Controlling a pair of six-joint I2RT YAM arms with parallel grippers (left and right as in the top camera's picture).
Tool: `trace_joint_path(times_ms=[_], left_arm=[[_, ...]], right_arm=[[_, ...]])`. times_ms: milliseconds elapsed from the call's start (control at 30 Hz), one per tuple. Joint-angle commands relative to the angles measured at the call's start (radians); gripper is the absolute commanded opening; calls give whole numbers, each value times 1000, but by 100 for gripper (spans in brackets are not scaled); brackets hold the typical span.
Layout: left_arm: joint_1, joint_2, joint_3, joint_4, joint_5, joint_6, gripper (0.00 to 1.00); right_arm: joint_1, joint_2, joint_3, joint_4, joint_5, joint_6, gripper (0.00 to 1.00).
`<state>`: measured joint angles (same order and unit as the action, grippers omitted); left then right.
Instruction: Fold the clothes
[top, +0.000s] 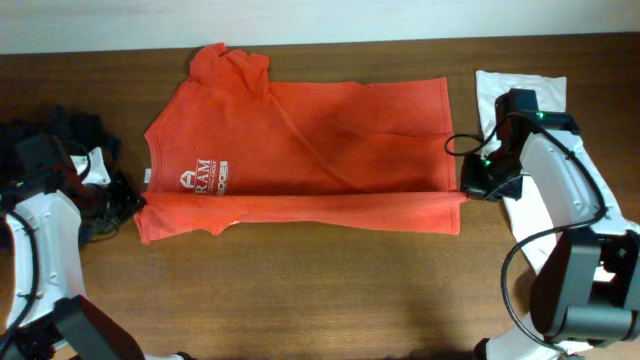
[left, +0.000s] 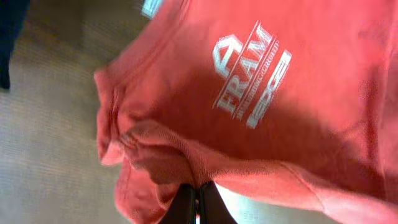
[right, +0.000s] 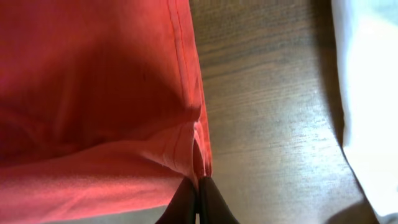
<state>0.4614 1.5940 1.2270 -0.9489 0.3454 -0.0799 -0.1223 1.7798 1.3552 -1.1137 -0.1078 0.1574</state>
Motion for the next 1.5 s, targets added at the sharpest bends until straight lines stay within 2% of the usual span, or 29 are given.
trace_joint_path(times_ms=[0,200,400,500,600,800,1067,1100,1167,1233,1267,1300,1367,1400,1467], left_arm=[[-36,0,-19,68,18,-13,1],[-101,50,-22,127,-3,-24,1],[-104,129,-22,205,-73,-40,1],[-104,154,-22,253,-80,-49,1],[-104,179,-22,294,-80,-108,1],[-126,223,-22,312,-79,-111,1],[-139,250,-22,311,-80,-110,1],[-139,250,-22,311,-80,-110,1],[-139,250,-22,311,-80,-110,1],[-139,250,-22,311,-80,-110,1],[-139,250,-22,310,-80,-110,8],[-139,250,-22,310,-80,-110,17],[-139,250,-22,306,-79,-110,27],[-139,250,-22,301,-76,-110,30],[-139,249,-18,286,-55,-100,34]], right_arm=[[-8,6,0,27,-5,-3,4],[-8,7,0,71,-5,-4,4],[-8,7,0,108,-5,-4,4],[-8,9,0,115,-5,-4,4],[-8,15,0,116,-5,-4,4],[-8,53,0,134,-18,-3,4],[-7,69,0,320,-85,-3,4],[-6,69,0,327,-85,-3,5],[-2,73,0,336,-85,-3,20],[4,78,0,345,-92,-4,31],[4,79,0,348,-92,-4,43],[4,78,0,348,-91,-3,44],[4,79,0,339,-91,-3,44],[4,79,0,327,-91,-3,44],[4,79,0,275,-92,-3,33]])
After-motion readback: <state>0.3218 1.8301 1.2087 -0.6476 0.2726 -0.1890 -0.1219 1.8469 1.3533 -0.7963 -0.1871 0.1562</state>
